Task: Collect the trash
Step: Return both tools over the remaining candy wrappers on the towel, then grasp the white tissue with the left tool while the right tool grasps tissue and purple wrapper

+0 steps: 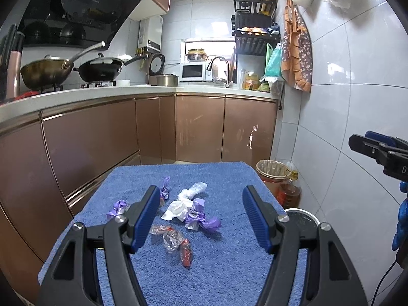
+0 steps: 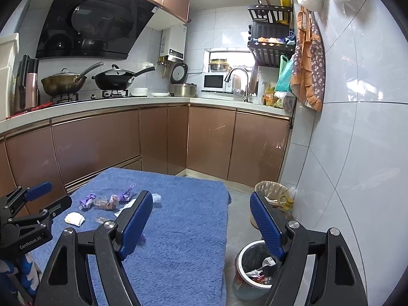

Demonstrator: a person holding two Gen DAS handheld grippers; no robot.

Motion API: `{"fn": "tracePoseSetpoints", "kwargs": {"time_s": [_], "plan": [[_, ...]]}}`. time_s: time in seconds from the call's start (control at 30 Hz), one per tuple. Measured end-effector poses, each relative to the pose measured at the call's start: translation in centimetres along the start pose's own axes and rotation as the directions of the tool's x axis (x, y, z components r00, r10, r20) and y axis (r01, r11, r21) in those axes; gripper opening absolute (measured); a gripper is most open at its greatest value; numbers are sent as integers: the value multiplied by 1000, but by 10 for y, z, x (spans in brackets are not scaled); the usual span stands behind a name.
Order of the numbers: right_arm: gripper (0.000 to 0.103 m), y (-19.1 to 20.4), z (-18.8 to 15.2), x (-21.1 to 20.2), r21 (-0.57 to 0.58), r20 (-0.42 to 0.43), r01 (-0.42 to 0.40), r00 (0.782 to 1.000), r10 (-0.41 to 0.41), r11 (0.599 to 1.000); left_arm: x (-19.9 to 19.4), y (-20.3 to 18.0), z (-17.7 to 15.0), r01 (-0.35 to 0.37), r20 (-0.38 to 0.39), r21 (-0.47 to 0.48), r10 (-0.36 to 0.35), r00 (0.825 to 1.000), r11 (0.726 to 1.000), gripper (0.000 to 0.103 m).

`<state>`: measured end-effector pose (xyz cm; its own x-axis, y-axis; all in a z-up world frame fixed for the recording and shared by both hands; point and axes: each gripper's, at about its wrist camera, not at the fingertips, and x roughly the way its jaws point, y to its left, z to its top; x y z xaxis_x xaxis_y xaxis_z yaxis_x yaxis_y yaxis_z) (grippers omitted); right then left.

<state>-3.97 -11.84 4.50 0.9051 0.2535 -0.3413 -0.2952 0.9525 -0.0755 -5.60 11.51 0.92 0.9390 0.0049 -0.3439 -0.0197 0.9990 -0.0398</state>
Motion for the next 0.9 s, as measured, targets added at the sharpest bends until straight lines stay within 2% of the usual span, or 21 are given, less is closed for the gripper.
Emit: {"fn": "tracePoseSetpoints", "kwargs": {"time_s": [0.23, 0.47, 0.67, 0.9], "plan": [[77, 6, -1, 25, 3, -43, -42, 998, 43, 999, 23, 38, -15, -12, -49, -59, 9, 999, 998, 65], [77, 18, -8, 71, 10, -129, -130, 983, 130, 991, 45, 89, -44, -87, -123, -75, 77, 989, 993, 65], [77, 34, -14, 124, 14, -222, -216, 951, 213, 976, 73, 142, -72, -178, -218, -114, 150, 964, 977, 65], [77, 62, -21, 188, 27, -308, -325, 897, 317, 945, 110, 188, -95, -246, -319, -158, 186, 929, 956, 65]]}}
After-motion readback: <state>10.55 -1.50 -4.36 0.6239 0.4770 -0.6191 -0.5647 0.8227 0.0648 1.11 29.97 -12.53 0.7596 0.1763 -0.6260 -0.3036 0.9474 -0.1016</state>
